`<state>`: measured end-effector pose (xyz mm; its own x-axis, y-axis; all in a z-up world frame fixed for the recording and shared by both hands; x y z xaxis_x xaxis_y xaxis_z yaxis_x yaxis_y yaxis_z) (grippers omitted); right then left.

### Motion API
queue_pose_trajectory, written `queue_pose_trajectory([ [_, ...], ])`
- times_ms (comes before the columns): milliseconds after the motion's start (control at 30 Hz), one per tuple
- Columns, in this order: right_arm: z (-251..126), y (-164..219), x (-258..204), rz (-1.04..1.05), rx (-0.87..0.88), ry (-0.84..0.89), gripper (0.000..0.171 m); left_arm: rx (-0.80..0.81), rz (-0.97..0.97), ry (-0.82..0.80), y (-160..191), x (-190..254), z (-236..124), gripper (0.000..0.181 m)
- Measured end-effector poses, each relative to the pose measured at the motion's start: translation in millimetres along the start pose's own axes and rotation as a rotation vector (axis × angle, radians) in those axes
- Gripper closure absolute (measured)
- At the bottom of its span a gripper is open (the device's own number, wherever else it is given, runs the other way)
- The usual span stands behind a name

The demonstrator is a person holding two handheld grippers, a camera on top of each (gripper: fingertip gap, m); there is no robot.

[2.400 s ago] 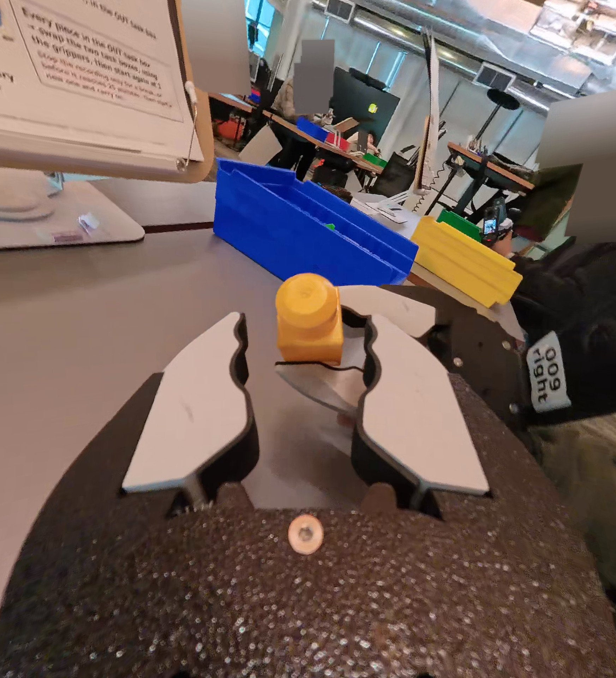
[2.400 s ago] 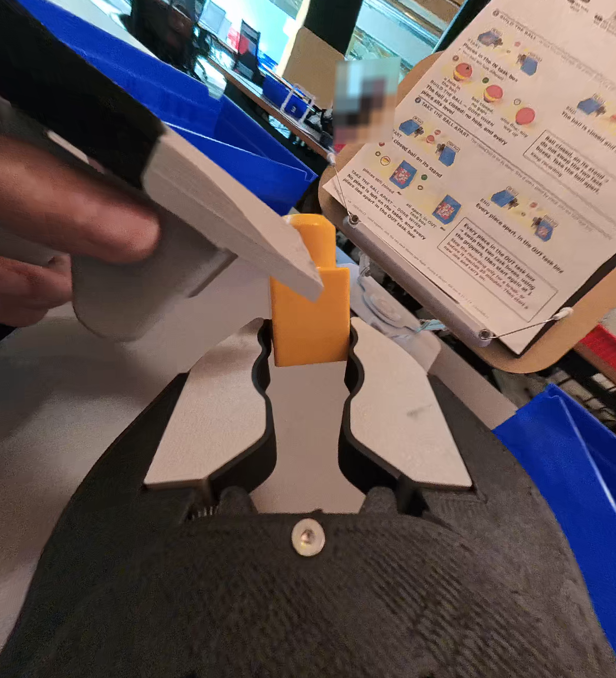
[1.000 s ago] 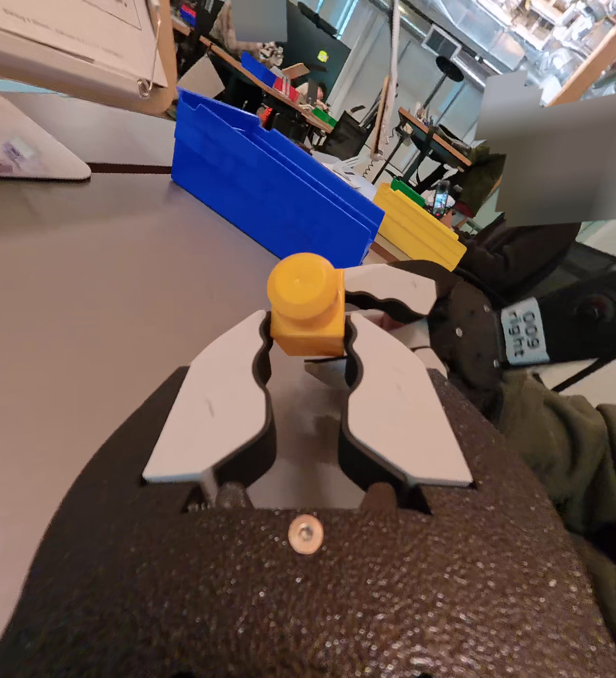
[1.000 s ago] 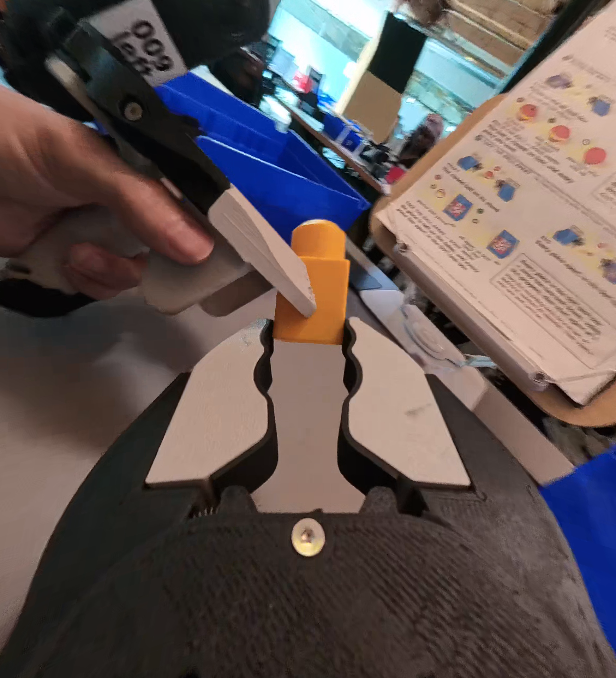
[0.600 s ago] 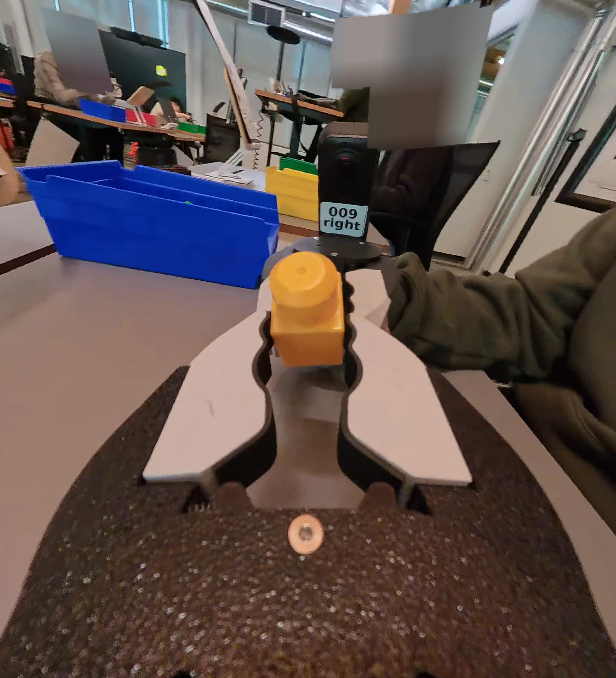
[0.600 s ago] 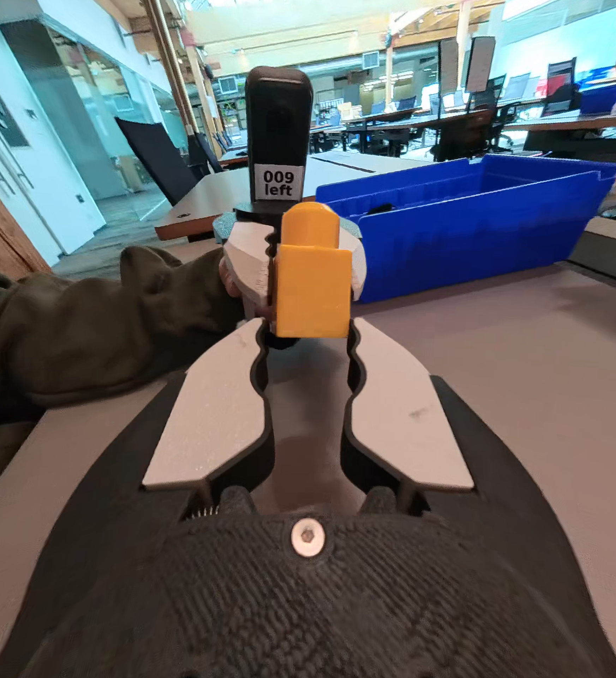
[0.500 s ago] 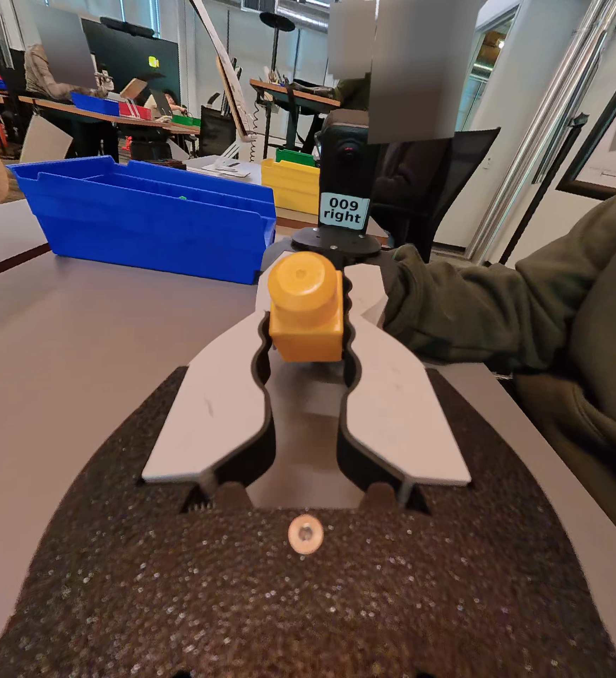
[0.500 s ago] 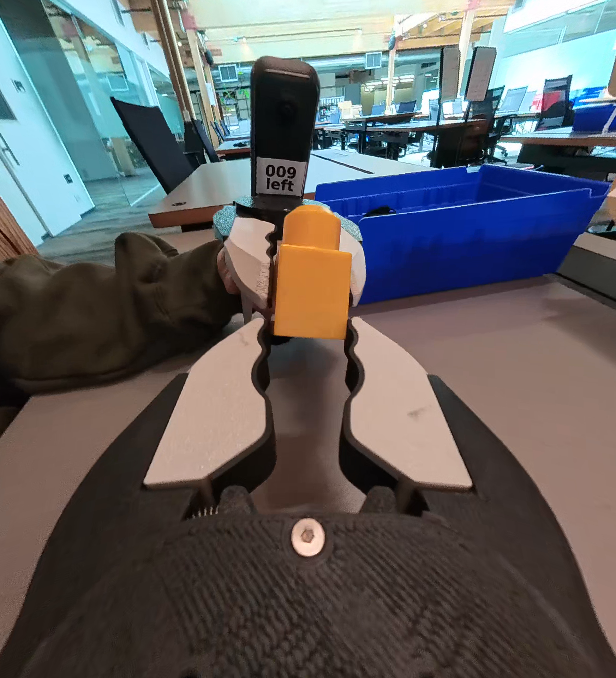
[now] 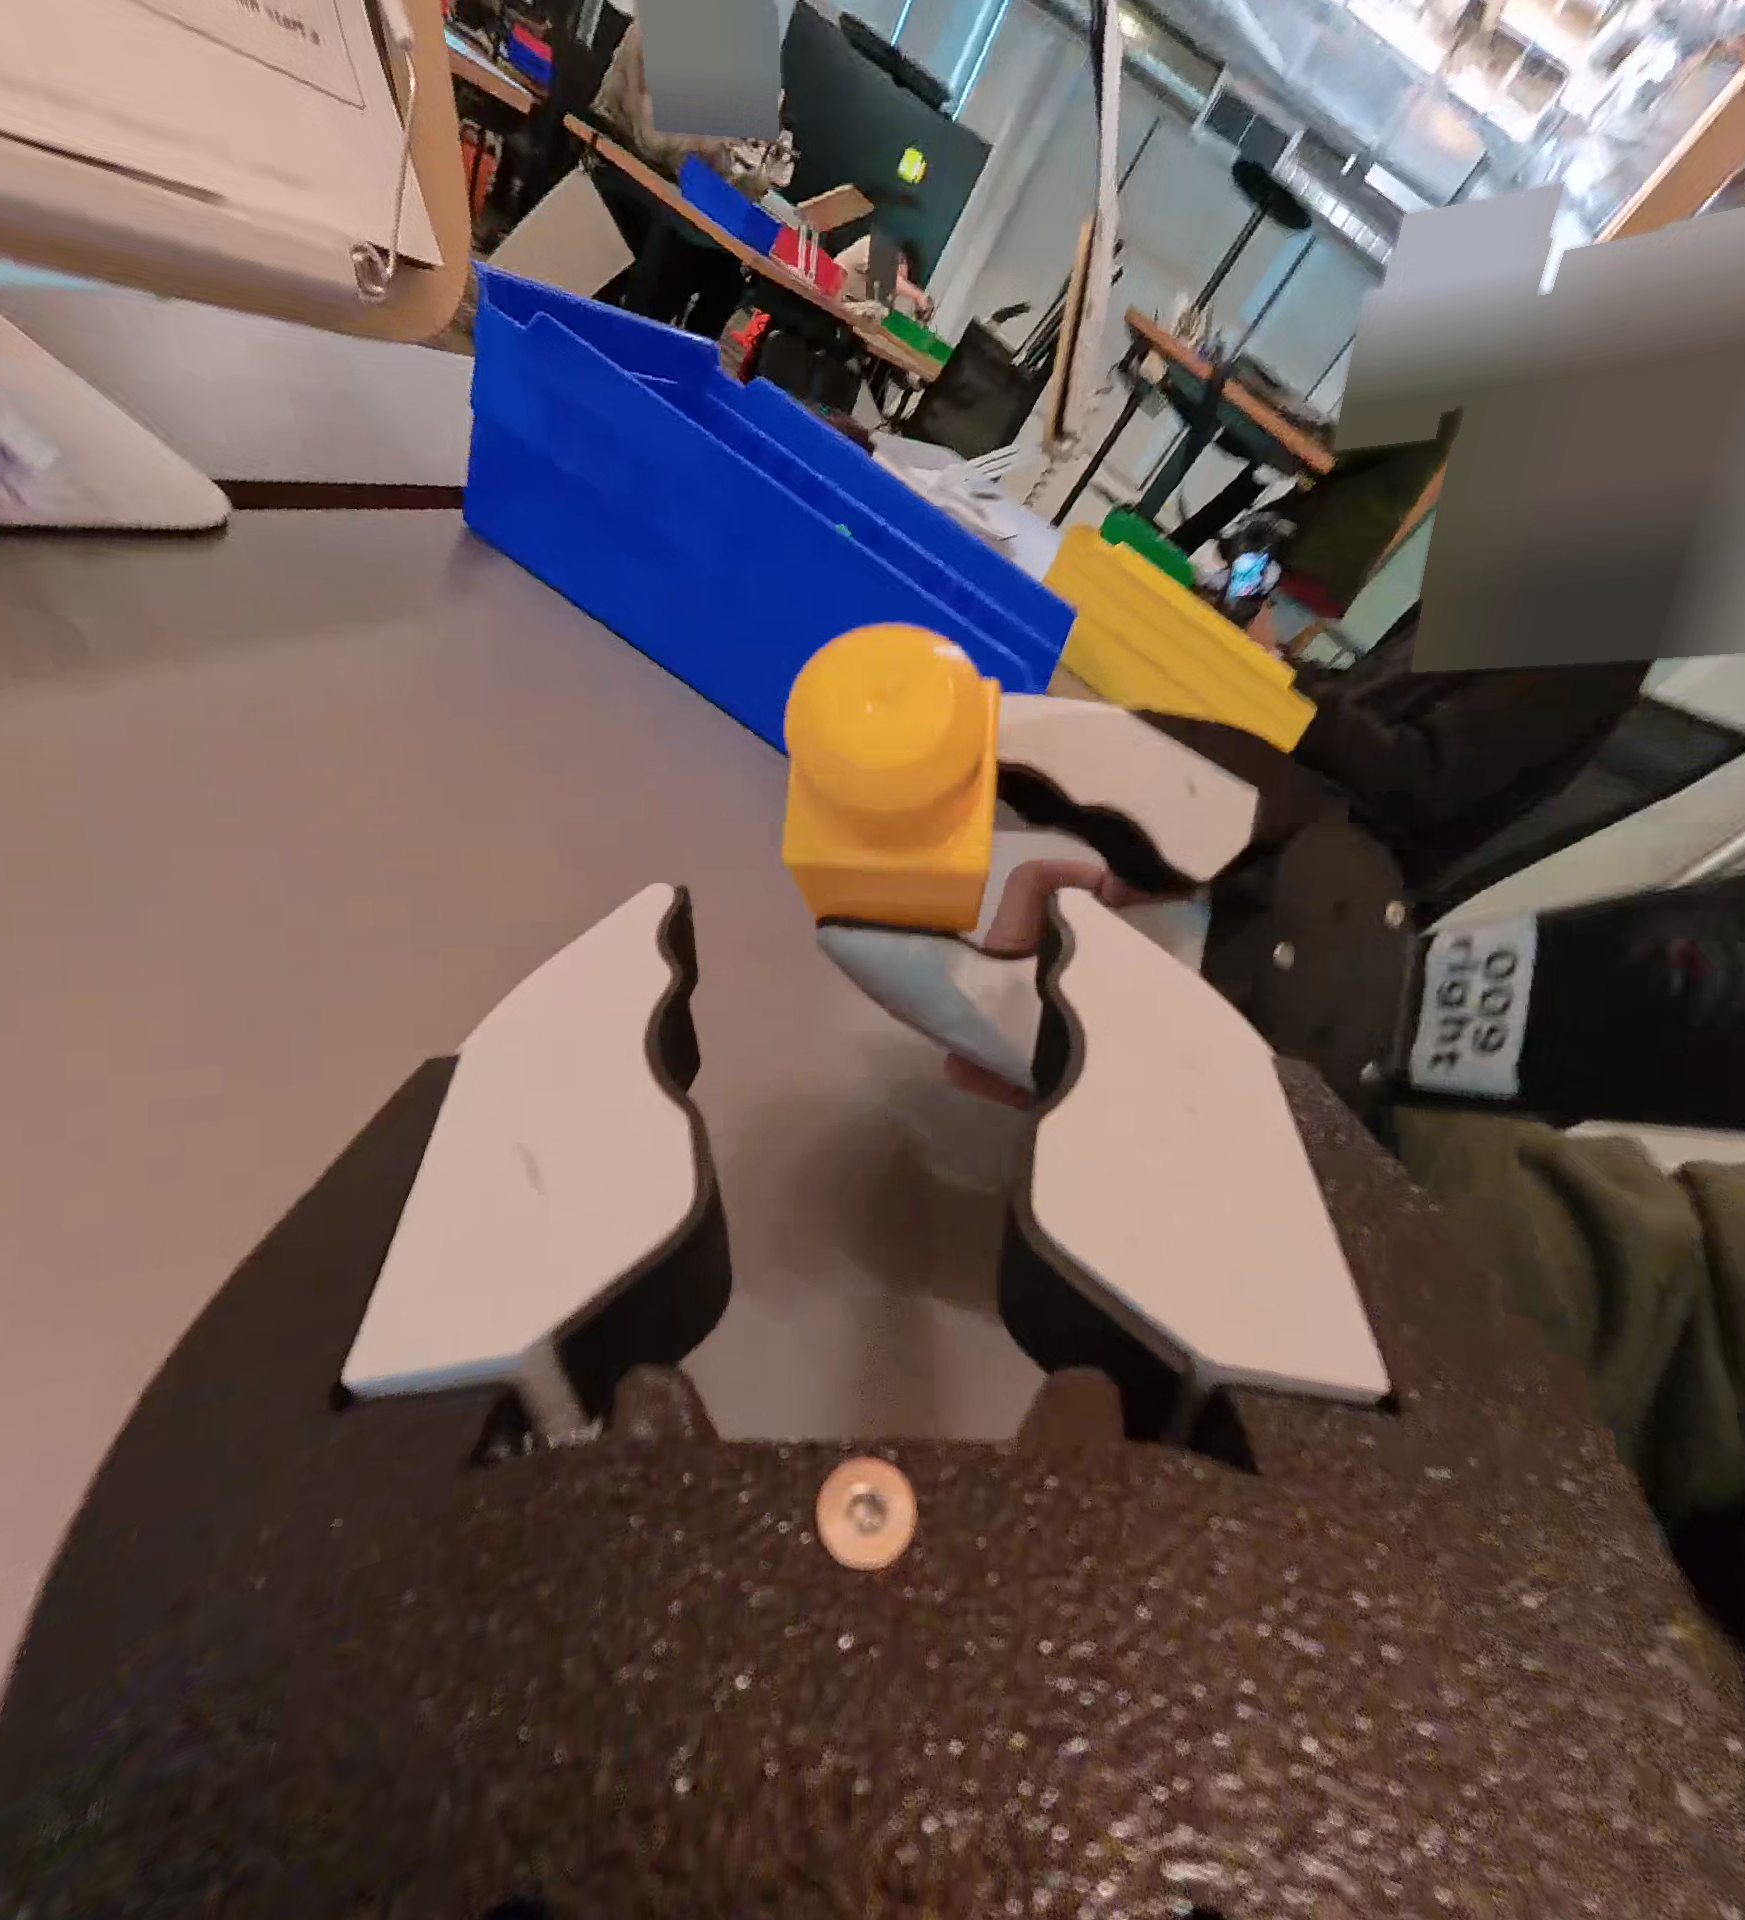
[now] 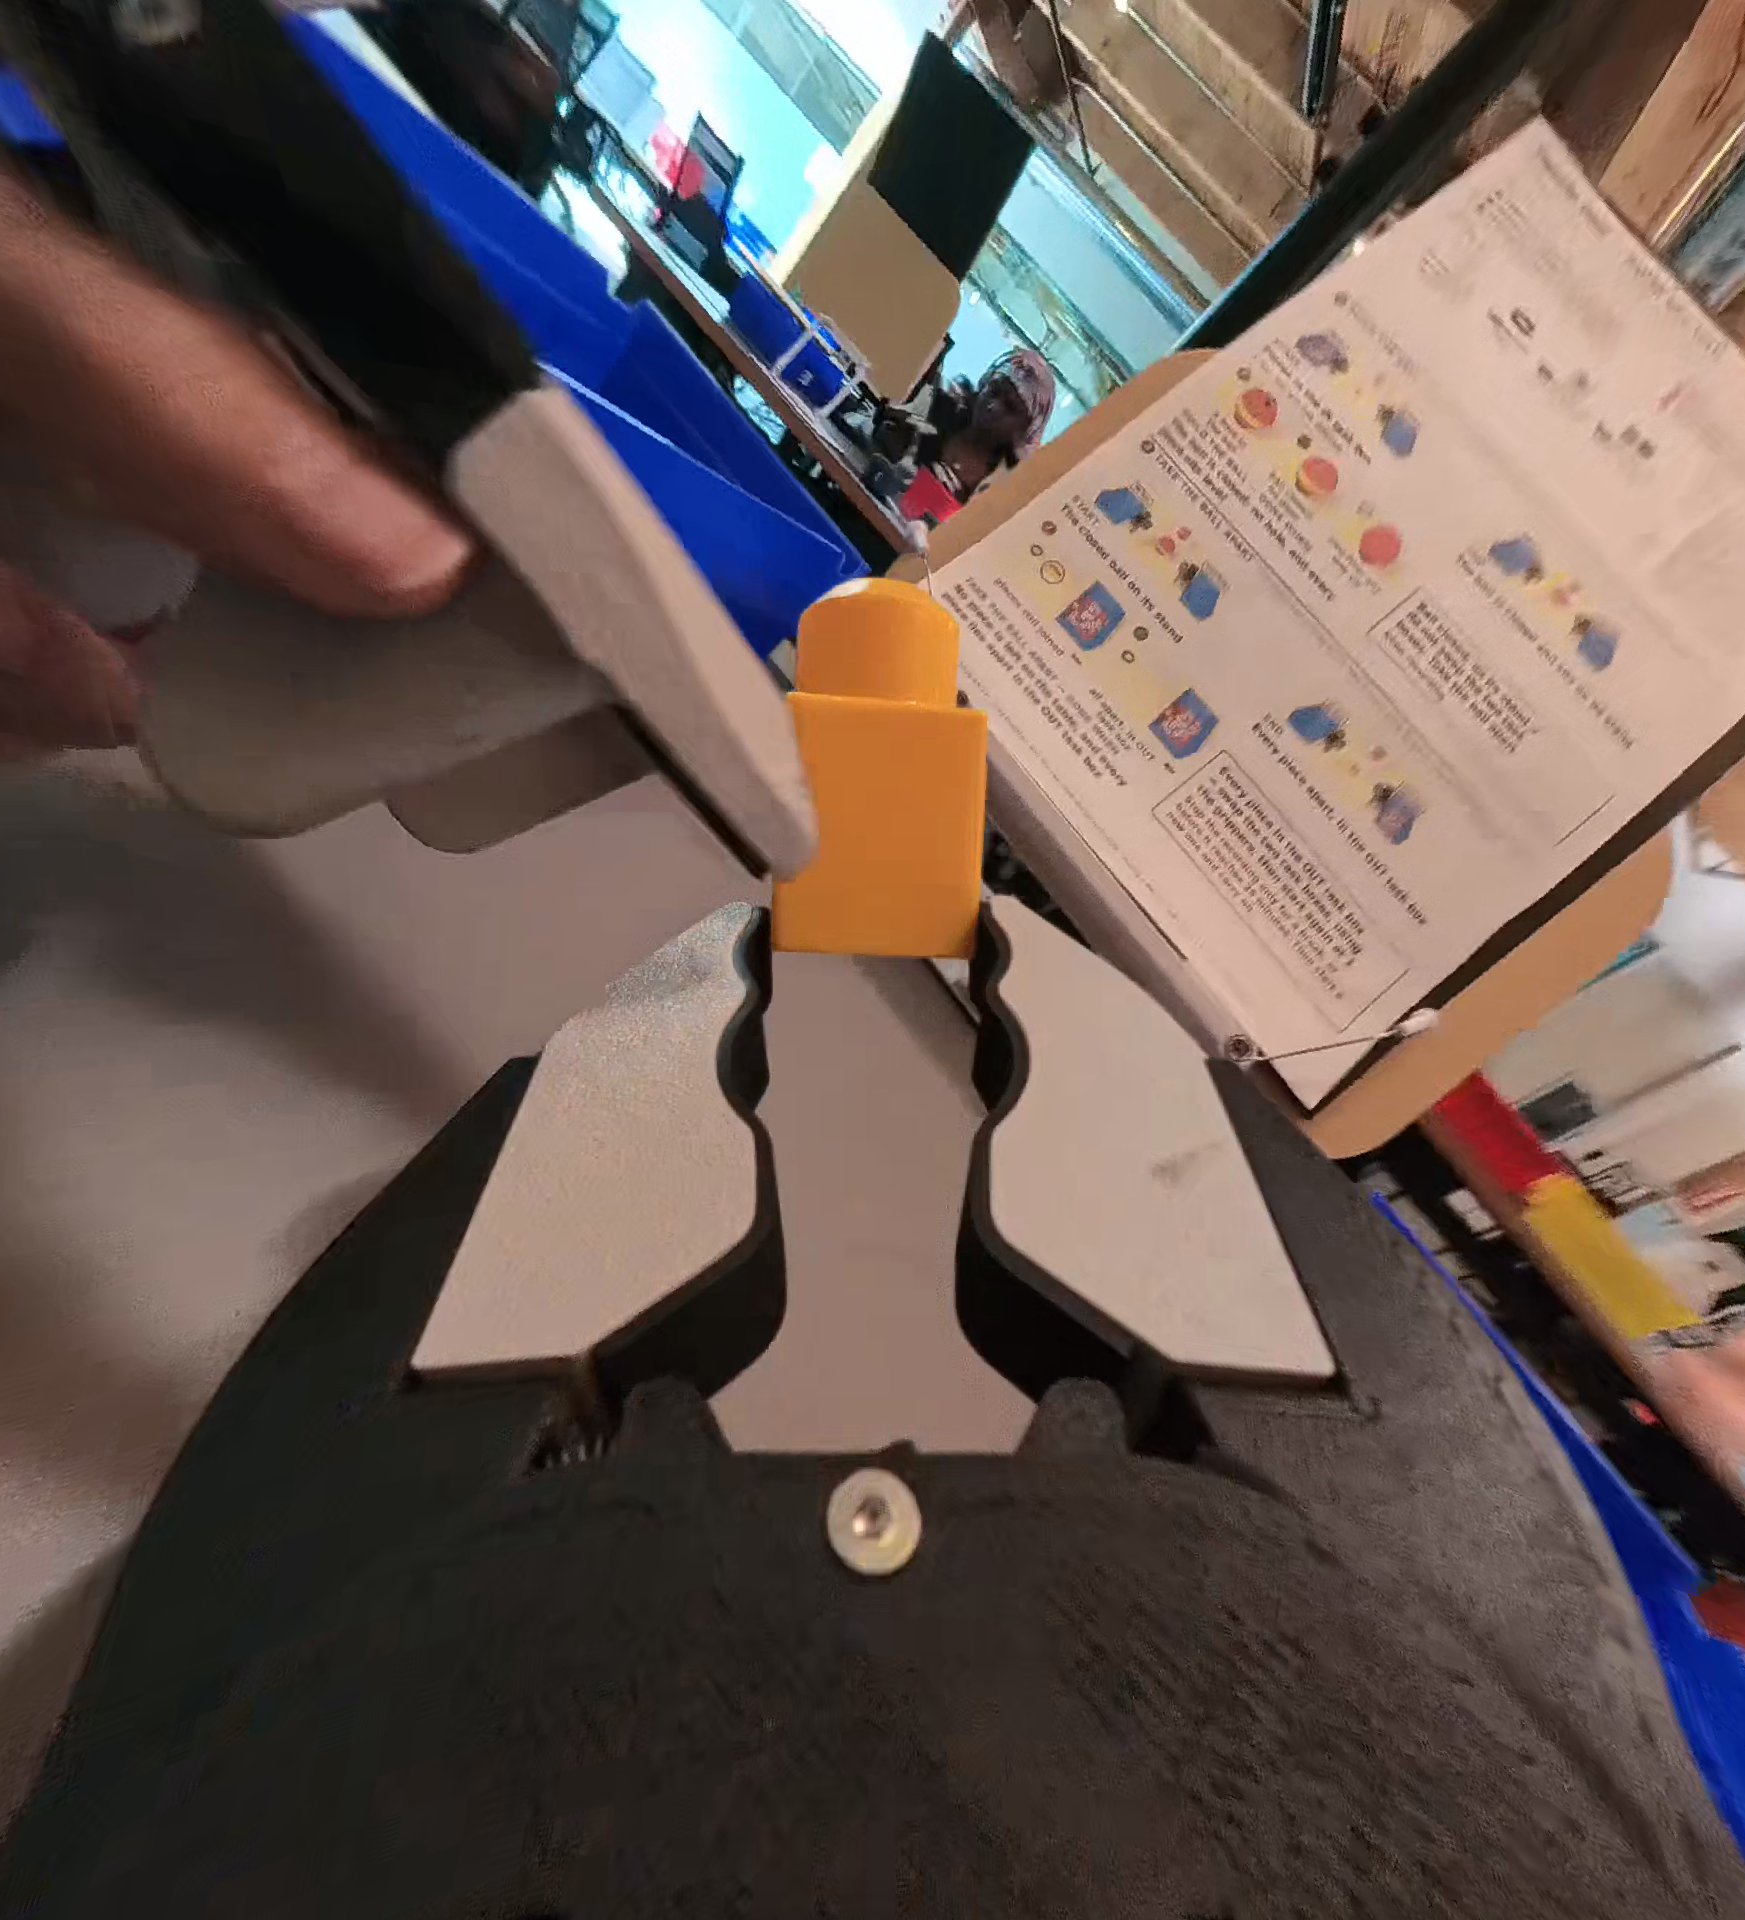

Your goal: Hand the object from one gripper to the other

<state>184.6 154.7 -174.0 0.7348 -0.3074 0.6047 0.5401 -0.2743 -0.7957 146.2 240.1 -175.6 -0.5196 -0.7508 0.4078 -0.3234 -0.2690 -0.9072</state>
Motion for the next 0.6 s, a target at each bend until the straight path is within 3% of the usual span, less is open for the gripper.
queue_pose_trajectory([
  [33, 1, -1, -3, -0.021, -0.006, 0.004, 0.134, 0.018, -0.035, 0.026, 0, 1, 1, 0.124],
  [133, 3, -3, -13, -0.020, -0.005, -0.024, 0.134, 0.034, -0.084, 0.034, 1, -1, 2, 0.144],
  [233, 3, -2, -18, 0.034, 0.014, -0.132, 0.127, -0.015, -0.009, 0.057, 5, -5, -4, 0.145],
  [367, -7, -6, -17, 0.478, 0.110, -0.565, 0.115, -0.027, 0.041, 0.176, 8, -9, -18, 0.145],
  [467, -16, -11, -3, 0.701, 0.216, -0.719, 0.112, -0.094, 0.100, 0.258, 13, -3, -26, 0.145],
  [600, -34, -16, -6, 0.554, 0.275, -0.847, 0.103, -0.255, 0.083, 0.428, 23, 17, -29, 0.145],
])
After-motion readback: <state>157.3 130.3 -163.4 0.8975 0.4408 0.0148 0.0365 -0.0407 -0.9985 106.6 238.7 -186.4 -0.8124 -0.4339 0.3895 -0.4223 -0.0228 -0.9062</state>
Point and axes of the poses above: each gripper's, where its closed fingertips meet, z out along the fingers, y out of its underside, x = y × z across the jaws, the point moved 6 cm from there along -z, back along the fingers, and after that the axes turned 6 degrees about z, right-handed, at the moved point
